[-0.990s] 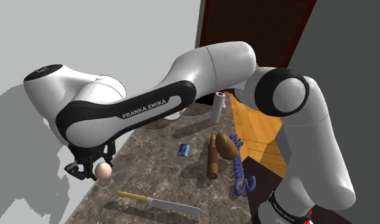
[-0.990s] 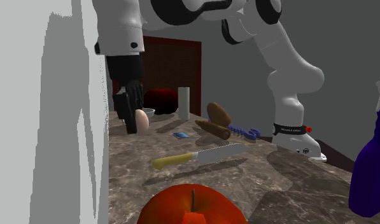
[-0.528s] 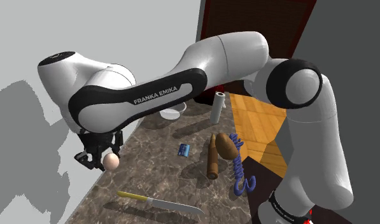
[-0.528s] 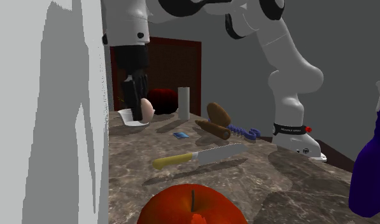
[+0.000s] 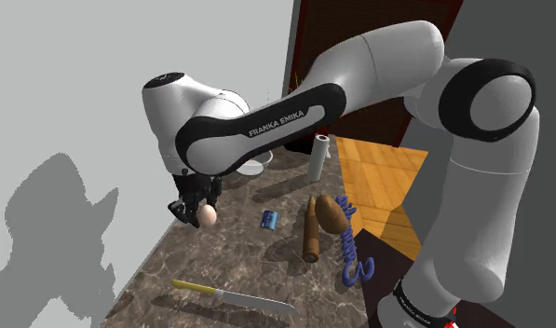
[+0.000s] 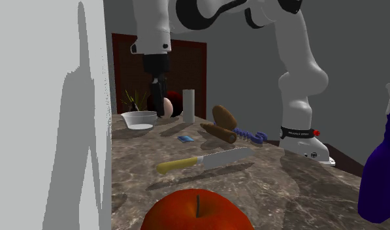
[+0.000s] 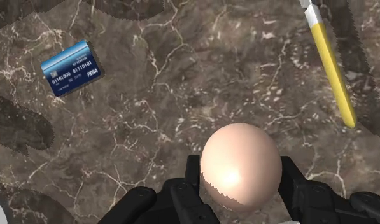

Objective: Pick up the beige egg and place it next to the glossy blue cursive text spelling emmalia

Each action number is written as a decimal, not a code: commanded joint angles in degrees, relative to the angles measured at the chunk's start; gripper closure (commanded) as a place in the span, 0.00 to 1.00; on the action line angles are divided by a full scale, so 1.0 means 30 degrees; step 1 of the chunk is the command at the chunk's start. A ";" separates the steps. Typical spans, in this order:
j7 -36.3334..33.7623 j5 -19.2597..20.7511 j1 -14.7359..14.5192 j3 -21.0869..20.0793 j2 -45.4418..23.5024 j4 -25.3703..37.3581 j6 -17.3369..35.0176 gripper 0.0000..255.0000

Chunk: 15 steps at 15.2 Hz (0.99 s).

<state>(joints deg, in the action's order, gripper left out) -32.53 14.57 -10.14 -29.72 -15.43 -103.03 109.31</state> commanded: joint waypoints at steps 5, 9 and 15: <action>0.2745 -0.1299 0.1988 0.0611 0.3133 -0.3822 0.1495 1.00; 0.4780 -0.1991 0.3025 0.1377 0.4928 -0.5886 0.2248 1.00; 0.7841 -0.2564 0.4337 0.2858 0.7052 -0.8309 0.3114 1.00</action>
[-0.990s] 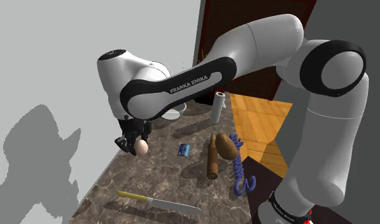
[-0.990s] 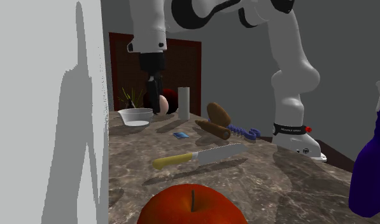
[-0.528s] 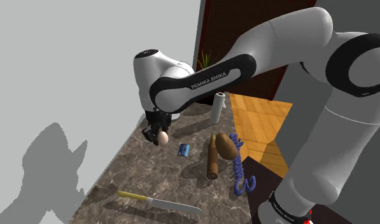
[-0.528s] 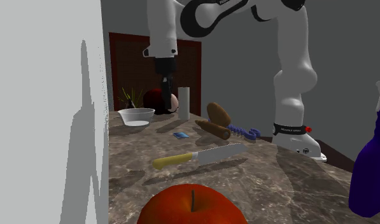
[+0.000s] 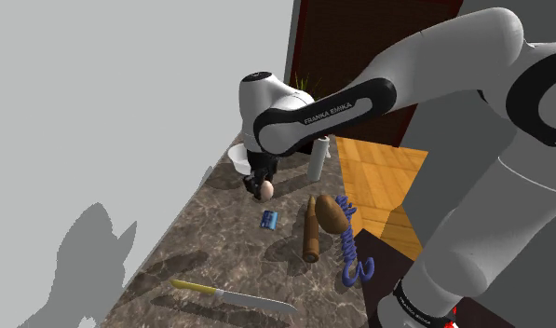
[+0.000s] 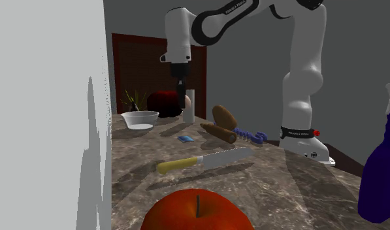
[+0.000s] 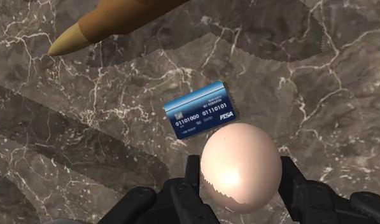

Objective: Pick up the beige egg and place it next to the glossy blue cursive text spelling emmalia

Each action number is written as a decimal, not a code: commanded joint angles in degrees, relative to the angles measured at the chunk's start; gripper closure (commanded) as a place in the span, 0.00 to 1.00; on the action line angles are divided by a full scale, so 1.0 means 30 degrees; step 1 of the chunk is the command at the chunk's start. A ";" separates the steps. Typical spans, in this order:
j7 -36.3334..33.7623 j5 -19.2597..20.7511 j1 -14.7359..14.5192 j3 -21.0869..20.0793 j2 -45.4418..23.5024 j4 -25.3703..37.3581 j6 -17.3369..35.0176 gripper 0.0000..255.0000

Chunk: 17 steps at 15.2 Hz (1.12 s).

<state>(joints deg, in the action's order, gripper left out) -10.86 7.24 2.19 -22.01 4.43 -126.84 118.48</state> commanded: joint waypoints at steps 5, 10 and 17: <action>0.3099 -0.0165 0.1263 0.1716 0.1648 -0.1797 0.0632 1.00; 0.5505 0.0094 0.2323 0.3236 0.2346 -0.2673 0.1139 1.00; 0.8788 0.0697 0.3897 0.5374 0.2448 -0.2962 0.1790 1.00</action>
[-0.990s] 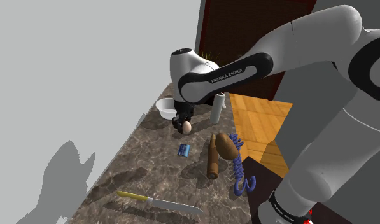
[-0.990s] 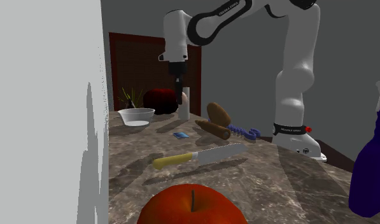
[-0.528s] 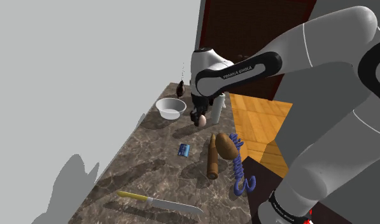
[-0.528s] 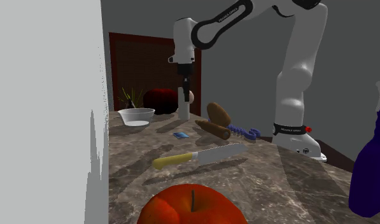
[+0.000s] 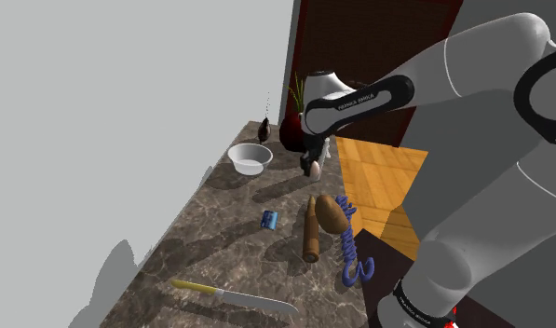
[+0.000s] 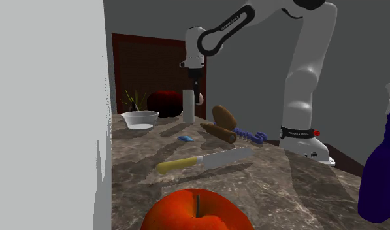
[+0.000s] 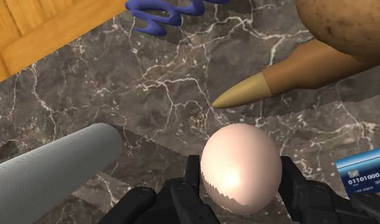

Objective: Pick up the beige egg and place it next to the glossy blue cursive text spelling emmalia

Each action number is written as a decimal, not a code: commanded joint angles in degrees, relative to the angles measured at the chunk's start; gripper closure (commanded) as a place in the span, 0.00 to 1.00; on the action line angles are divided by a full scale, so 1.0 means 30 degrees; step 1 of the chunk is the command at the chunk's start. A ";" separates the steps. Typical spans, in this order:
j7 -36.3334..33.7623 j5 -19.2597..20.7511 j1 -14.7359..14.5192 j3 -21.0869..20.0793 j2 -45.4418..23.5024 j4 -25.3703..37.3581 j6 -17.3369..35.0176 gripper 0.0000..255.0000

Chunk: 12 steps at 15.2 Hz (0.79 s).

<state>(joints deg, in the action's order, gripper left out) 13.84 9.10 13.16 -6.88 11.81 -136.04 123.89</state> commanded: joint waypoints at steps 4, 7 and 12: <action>0.2406 0.0402 0.1136 0.1525 -0.0401 0.0435 0.0324 1.00; 0.3794 0.0576 0.1787 0.2394 -0.0893 0.0914 0.0551 1.00; 0.6126 0.0650 0.2831 0.3746 -0.2063 0.2147 0.0848 1.00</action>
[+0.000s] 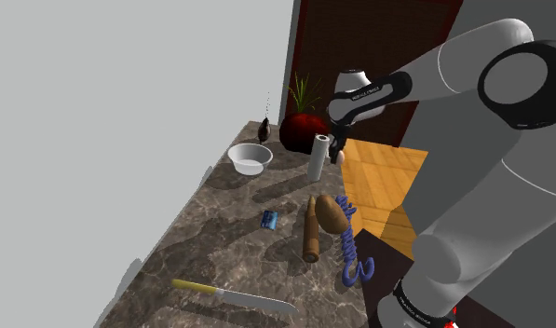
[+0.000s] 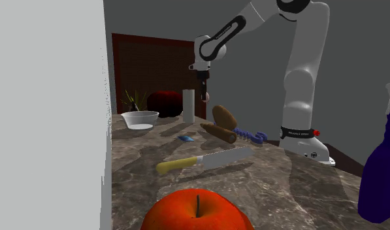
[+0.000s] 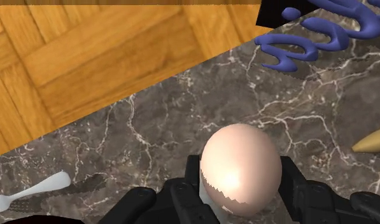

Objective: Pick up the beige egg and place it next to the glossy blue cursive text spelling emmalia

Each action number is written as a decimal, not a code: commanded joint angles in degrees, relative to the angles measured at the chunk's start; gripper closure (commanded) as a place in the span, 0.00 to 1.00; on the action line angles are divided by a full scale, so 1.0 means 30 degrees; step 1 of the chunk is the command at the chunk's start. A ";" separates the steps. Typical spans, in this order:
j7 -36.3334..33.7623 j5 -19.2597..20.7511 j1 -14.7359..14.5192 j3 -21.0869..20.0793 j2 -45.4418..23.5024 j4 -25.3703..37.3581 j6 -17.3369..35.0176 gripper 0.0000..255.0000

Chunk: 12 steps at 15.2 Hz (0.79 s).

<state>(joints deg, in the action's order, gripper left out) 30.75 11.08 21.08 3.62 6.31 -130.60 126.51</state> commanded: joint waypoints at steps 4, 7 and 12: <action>0.0452 0.0064 0.0251 0.0312 -0.0660 -0.0011 0.0754 1.00; 0.0320 0.0150 0.0272 0.0331 -0.1072 -0.0376 0.1524 1.00; 0.0086 0.0309 0.0309 0.0363 -0.1842 -0.0900 0.2808 1.00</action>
<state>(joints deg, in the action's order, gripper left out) 31.34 11.87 22.06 4.77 1.25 -132.85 134.02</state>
